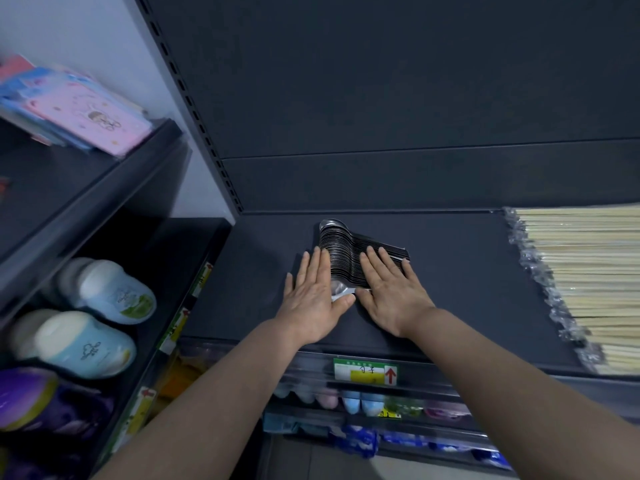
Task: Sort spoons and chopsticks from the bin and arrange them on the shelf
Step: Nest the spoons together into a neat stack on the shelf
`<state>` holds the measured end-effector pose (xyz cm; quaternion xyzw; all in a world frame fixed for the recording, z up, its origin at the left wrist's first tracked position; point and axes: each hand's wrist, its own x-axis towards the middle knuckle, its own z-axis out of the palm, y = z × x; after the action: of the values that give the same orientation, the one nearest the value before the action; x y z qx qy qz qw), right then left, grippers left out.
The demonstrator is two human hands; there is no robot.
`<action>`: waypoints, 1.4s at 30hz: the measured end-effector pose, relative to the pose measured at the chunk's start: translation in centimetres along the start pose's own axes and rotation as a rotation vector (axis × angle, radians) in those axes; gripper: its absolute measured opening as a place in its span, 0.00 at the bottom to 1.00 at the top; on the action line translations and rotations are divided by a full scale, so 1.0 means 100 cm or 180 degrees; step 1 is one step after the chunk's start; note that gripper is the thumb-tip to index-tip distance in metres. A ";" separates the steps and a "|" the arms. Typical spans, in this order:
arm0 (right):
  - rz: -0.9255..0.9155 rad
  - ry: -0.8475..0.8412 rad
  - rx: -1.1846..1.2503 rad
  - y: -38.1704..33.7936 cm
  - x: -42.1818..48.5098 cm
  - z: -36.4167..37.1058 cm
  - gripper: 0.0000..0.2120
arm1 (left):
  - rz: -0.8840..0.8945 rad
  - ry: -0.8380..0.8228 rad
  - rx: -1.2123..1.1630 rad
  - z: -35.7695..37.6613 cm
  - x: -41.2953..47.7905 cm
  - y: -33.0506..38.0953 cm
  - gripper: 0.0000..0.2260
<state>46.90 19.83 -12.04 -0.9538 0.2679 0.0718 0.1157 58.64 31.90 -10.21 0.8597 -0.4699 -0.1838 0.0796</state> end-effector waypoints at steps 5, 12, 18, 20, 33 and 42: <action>-0.0023 -0.0006 -0.0001 -0.001 -0.003 0.002 0.31 | -0.0014 0.0005 -0.0045 0.003 -0.007 0.000 0.39; -0.0027 -0.0026 0.0002 -0.003 -0.010 0.004 0.31 | 0.0007 -0.0063 0.0000 0.004 -0.011 -0.002 0.39; -0.0020 -0.0054 -0.0026 -0.005 -0.014 0.005 0.31 | 0.0011 -0.0118 0.0000 0.003 -0.015 -0.002 0.39; -0.0010 -0.0058 -0.0046 -0.006 -0.015 0.005 0.31 | 0.0013 -0.0109 -0.0006 0.003 -0.017 -0.002 0.39; 0.0057 -0.0085 -0.0102 -0.014 -0.025 0.009 0.31 | 0.0060 -0.0098 0.0009 0.005 -0.030 -0.003 0.39; 0.0081 -0.0103 -0.0100 -0.018 -0.034 0.009 0.31 | 0.0088 -0.0124 -0.0019 0.007 -0.040 -0.004 0.40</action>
<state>44.89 23.27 -11.86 -0.9507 0.2770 0.0929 0.1041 56.74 35.48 -10.02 0.8492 -0.4827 -0.2007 0.0755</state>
